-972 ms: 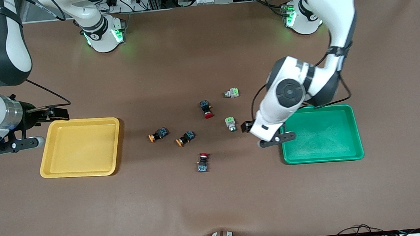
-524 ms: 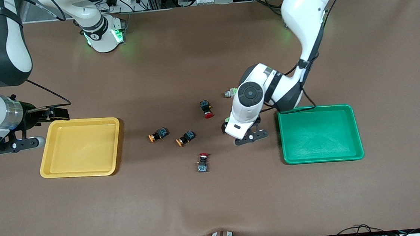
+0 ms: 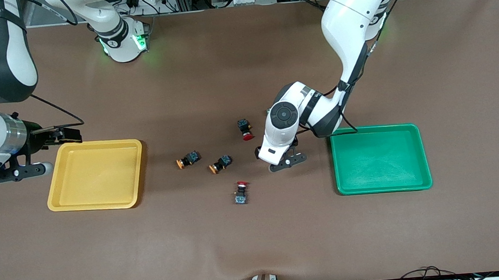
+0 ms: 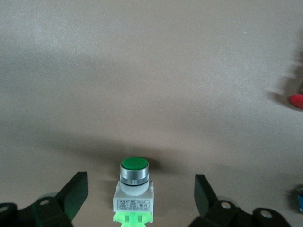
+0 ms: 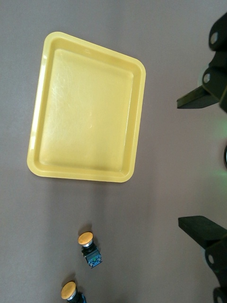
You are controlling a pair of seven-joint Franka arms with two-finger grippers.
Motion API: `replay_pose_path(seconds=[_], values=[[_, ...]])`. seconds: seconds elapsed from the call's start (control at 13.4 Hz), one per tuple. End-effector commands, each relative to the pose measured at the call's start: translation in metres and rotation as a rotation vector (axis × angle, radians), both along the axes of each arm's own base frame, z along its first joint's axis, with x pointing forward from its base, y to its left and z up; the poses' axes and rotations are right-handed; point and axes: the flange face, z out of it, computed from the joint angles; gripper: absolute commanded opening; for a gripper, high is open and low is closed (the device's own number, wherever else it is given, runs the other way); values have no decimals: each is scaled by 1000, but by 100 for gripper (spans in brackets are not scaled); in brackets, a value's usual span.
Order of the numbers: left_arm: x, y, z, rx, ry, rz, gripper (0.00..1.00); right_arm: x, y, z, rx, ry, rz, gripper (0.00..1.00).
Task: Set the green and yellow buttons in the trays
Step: 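Reach the left gripper down to the green-capped button, then close the left gripper on the green-capped button and lift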
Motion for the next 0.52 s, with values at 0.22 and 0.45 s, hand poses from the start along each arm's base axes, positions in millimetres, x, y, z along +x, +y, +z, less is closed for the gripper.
replay_pose_path(seconds=[0.22, 0.45], values=[[-13, -5, -23, 27, 24, 28, 75, -1, -3, 3, 19, 4, 0, 100], [-19, -11, -24, 29, 24, 12, 13, -1, -3, 3, 19, 4, 0, 100]])
